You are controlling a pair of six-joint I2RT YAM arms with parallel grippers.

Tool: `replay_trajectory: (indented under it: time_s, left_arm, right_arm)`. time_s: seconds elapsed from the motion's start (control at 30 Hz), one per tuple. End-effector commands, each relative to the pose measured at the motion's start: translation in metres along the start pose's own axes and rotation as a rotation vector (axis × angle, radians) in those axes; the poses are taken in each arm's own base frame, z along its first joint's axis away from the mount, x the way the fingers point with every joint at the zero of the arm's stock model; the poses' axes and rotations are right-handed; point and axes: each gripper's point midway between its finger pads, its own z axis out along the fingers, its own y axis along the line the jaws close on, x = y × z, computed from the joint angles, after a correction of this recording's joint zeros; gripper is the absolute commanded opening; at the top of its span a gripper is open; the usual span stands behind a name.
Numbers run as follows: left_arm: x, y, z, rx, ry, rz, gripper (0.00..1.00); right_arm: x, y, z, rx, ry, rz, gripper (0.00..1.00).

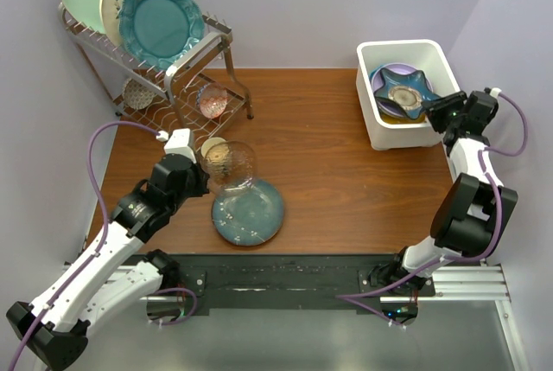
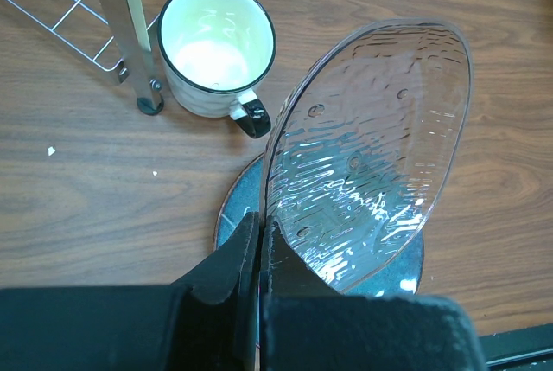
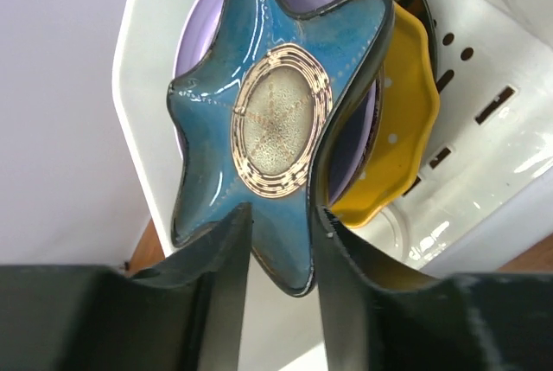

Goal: Place the plates into the plastic bin on the countertop
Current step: Place the plate in the plastic bin, then pick up the plate from the corner of the board.

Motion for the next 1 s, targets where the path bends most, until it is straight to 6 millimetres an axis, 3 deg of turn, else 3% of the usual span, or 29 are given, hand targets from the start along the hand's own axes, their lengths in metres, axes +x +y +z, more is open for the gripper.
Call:
replay_trajectory:
  time_s: [0.0, 0.1, 0.33, 0.67, 0.7, 0.77, 0.8, 0.97]
  left_arm:
    - [-0.007, -0.003, 0.002, 0.019, -0.032, 0.002, 0.00]
    - [-0.007, -0.003, 0.002, 0.017, -0.031, 0.002, 0.00]
    - [-0.006, -0.003, 0.003, 0.017, -0.030, 0.001, 0.00]
    - [-0.006, -0.003, 0.003, 0.017, -0.028, 0.002, 0.00]
    - [-0.006, -0.004, 0.003, 0.018, -0.027, 0.002, 0.00]
    - [-0.006, -0.003, 0.004, 0.016, -0.027, 0.002, 0.00]
    - [-0.006, -0.003, 0.003, 0.017, -0.028, 0.002, 0.00]
    - [-0.007, -0.003, 0.003, 0.013, -0.030, 0.000, 0.00]
  right_arm:
    - [-0.004, 0.013, -0.002, -0.067, -0.019, -0.004, 0.48]
    - [-0.004, 0.017, -0.007, -0.082, -0.021, -0.002, 0.56]
    - [-0.013, 0.035, -0.024, -0.122, -0.056, -0.021, 0.63]
    - [-0.026, 0.077, -0.068, -0.188, -0.132, -0.143, 0.68]
    - [-0.024, 0.092, -0.074, -0.213, -0.131, -0.166, 0.68]
    - [-0.015, 0.101, -0.077, -0.221, -0.105, -0.202, 0.69]
    - [-0.008, 0.119, -0.080, -0.263, -0.092, -0.228, 0.69]
    - [0.045, 0.146, -0.086, -0.308, 0.049, -0.330, 0.70]
